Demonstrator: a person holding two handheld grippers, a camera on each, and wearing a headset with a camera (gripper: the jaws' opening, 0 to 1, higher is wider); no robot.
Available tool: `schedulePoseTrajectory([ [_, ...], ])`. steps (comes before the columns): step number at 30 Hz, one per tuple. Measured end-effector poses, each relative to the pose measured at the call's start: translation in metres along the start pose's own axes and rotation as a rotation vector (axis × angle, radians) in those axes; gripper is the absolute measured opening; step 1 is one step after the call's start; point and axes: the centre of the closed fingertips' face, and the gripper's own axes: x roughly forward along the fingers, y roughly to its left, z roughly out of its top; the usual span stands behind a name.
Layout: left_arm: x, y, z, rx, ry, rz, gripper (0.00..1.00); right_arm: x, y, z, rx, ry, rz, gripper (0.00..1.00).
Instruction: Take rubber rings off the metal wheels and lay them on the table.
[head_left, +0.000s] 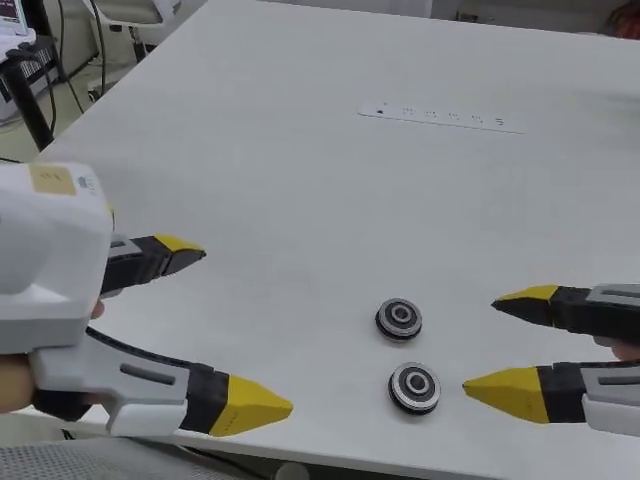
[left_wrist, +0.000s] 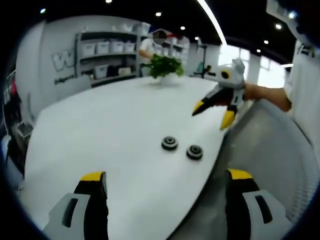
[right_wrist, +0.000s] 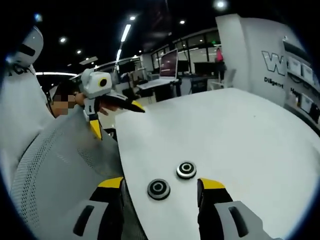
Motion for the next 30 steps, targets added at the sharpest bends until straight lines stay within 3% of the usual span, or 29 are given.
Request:
schedulePoseTrajectory([
  [4, 0.000, -0.002, -0.001, -0.006, -0.003, -0.006, 1.00, 0.003, 0.001, -0.006, -0.014, 0.030, 0.007, 0.56],
  [10, 0.001, -0.004, -0.003, -0.018, 0.002, -0.016, 1.00, 0.003, 0.002, -0.012, 0.028, 0.034, 0.027, 0.55],
  [21, 0.001, -0.003, 0.002, 0.002, -0.011, -0.015, 0.98, 0.012, 0.010, -0.021, -0.037, 0.099, 0.039, 0.53],
  [23, 0.001, -0.005, 0.003, 0.015, -0.011, -0.024, 0.98, 0.013, 0.010, -0.022, -0.041, 0.108, 0.041, 0.53],
  [25, 0.002, -0.013, 0.004, 0.046, -0.006, -0.069, 0.98, 0.014, 0.010, -0.023, -0.042, 0.109, 0.044, 0.53],
  [27, 0.002, -0.017, 0.000, 0.068, 0.034, -0.090, 0.98, 0.014, 0.010, -0.023, -0.043, 0.112, 0.045, 0.53],
  [30, 0.004, -0.022, -0.001, 0.118, 0.059, -0.117, 0.98, 0.015, 0.010, -0.023, -0.051, 0.111, 0.040, 0.52],
])
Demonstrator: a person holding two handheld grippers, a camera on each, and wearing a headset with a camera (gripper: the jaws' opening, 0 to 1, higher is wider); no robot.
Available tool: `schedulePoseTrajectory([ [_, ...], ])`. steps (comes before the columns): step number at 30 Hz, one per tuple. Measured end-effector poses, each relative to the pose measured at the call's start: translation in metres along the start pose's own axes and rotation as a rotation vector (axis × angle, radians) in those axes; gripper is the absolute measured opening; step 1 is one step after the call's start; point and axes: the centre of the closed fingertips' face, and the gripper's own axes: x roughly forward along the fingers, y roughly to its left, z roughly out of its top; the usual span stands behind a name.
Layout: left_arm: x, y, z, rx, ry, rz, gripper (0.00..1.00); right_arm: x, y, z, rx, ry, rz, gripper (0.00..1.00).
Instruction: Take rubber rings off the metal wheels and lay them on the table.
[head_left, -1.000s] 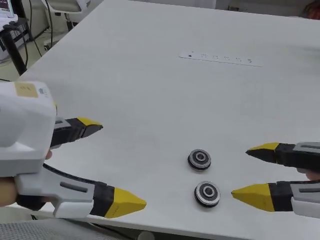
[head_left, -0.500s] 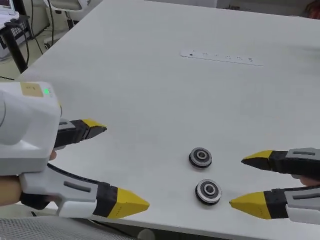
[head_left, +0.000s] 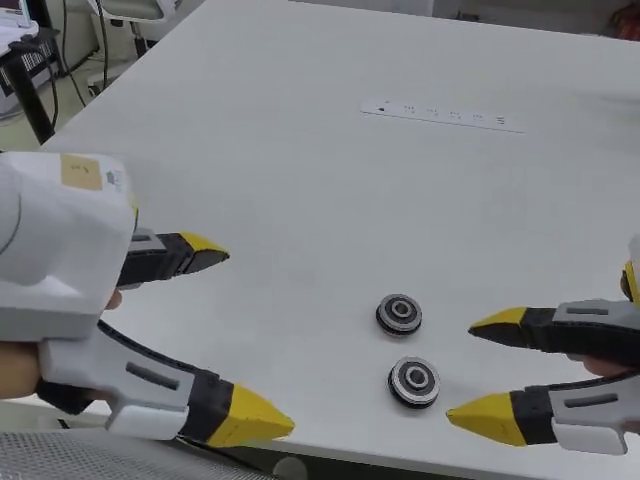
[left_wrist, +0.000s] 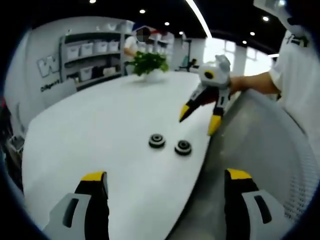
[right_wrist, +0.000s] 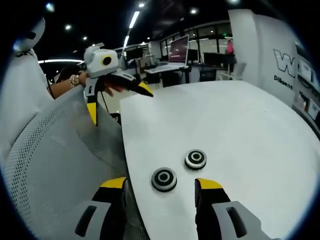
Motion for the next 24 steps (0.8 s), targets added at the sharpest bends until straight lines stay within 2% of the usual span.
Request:
schedulePoseTrajectory([
  [4, 0.003, -0.002, 0.005, 0.022, 0.003, -0.022, 0.98, 0.000, -0.001, -0.001, 0.006, 0.002, 0.000, 0.52],
  [8, 0.004, -0.001, 0.014, 0.046, -0.018, -0.021, 0.98, -0.001, -0.002, -0.001, 0.017, -0.004, -0.002, 0.52],
  [13, 0.005, -0.005, 0.024, 0.061, -0.018, -0.057, 0.98, 0.000, -0.002, -0.002, 0.022, 0.003, 0.002, 0.51],
  [16, 0.007, -0.009, 0.036, 0.092, -0.037, -0.075, 0.98, 0.001, -0.002, -0.004, 0.038, 0.015, 0.009, 0.48],
  [21, 0.016, -0.010, 0.062, 0.115, -0.106, -0.083, 0.98, 0.002, -0.001, -0.004, 0.054, 0.009, 0.017, 0.48],
  [24, 0.021, -0.011, 0.077, 0.162, -0.140, -0.084, 0.98, 0.004, 0.000, -0.004, 0.055, 0.010, 0.024, 0.47],
])
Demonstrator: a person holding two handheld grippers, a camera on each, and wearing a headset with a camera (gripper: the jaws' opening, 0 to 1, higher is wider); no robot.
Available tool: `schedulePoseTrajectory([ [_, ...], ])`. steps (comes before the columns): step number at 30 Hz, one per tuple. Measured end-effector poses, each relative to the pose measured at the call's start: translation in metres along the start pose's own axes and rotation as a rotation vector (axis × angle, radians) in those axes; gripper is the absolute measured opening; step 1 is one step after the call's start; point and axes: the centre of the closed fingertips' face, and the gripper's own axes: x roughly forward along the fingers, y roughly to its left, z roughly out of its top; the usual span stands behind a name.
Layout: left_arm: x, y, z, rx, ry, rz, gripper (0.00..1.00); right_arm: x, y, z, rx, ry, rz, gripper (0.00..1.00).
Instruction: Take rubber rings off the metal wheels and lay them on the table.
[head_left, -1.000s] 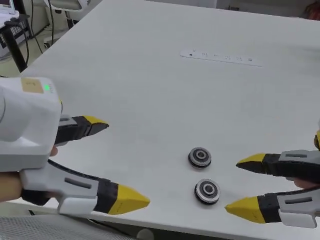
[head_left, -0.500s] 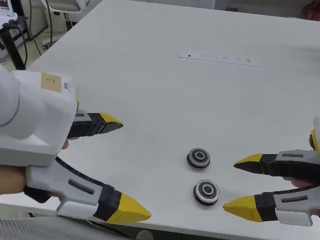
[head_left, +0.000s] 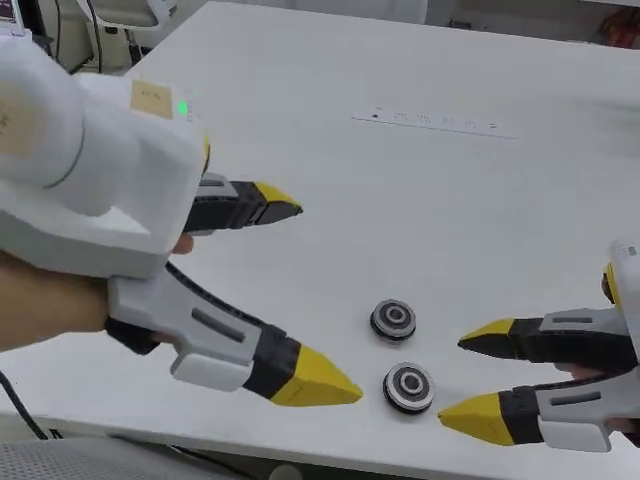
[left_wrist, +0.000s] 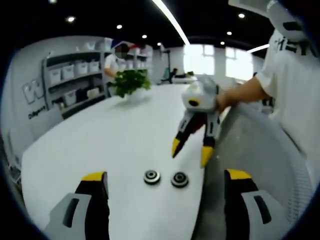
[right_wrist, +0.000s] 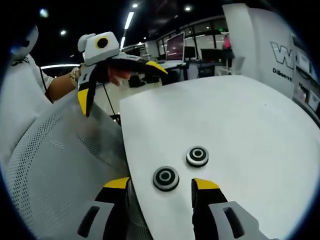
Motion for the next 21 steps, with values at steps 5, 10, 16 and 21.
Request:
schedulePoseTrajectory([
  [5, 0.016, -0.002, 0.018, 0.043, -0.050, -0.040, 0.93, 0.005, 0.001, -0.003, -0.004, 0.014, 0.010, 0.45],
  [10, 0.043, -0.003, 0.014, 0.065, -0.050, -0.072, 0.90, 0.007, 0.000, -0.003, -0.015, 0.015, 0.009, 0.44],
  [16, 0.058, 0.006, 0.019, 0.117, -0.078, -0.061, 0.85, 0.014, 0.004, -0.010, -0.010, 0.041, 0.033, 0.44],
  [21, 0.070, 0.006, 0.026, 0.122, -0.113, -0.089, 0.80, 0.017, 0.001, -0.006, -0.008, 0.037, 0.040, 0.43],
])
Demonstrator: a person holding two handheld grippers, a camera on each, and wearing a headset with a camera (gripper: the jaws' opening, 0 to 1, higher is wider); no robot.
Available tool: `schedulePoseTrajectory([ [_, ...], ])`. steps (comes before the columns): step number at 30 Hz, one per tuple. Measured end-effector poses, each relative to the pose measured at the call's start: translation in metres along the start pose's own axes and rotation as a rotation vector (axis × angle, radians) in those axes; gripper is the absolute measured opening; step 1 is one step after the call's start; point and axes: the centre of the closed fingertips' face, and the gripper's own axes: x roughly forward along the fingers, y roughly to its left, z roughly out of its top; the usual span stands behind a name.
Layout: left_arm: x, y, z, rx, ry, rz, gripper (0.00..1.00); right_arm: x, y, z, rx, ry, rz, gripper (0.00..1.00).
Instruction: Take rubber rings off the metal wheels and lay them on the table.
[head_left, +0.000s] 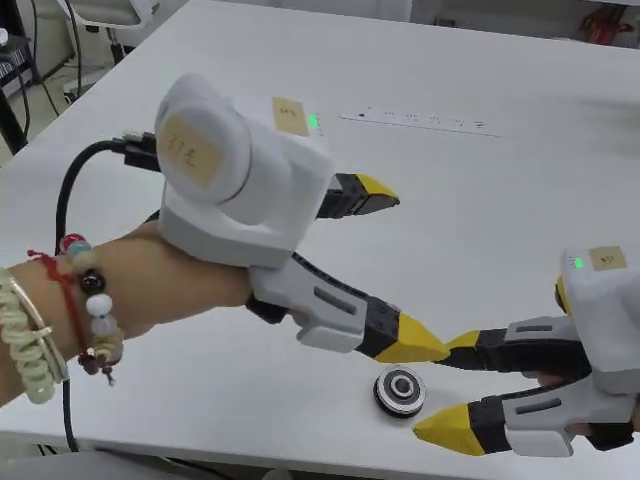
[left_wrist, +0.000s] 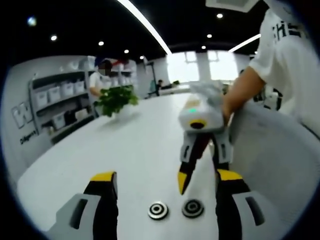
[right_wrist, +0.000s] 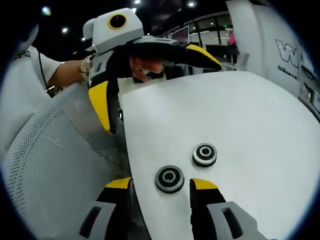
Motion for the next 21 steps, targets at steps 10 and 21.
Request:
schedulePoseTrajectory([
  [10, 0.006, -0.020, -0.043, -0.001, 0.070, -0.051, 0.69, 0.008, -0.019, -0.002, -0.029, 0.021, -0.016, 0.38],
  [21, 0.017, -0.030, -0.065, -0.052, 0.087, -0.086, 0.47, 0.010, -0.013, -0.016, -0.024, 0.019, 0.007, 0.36],
])
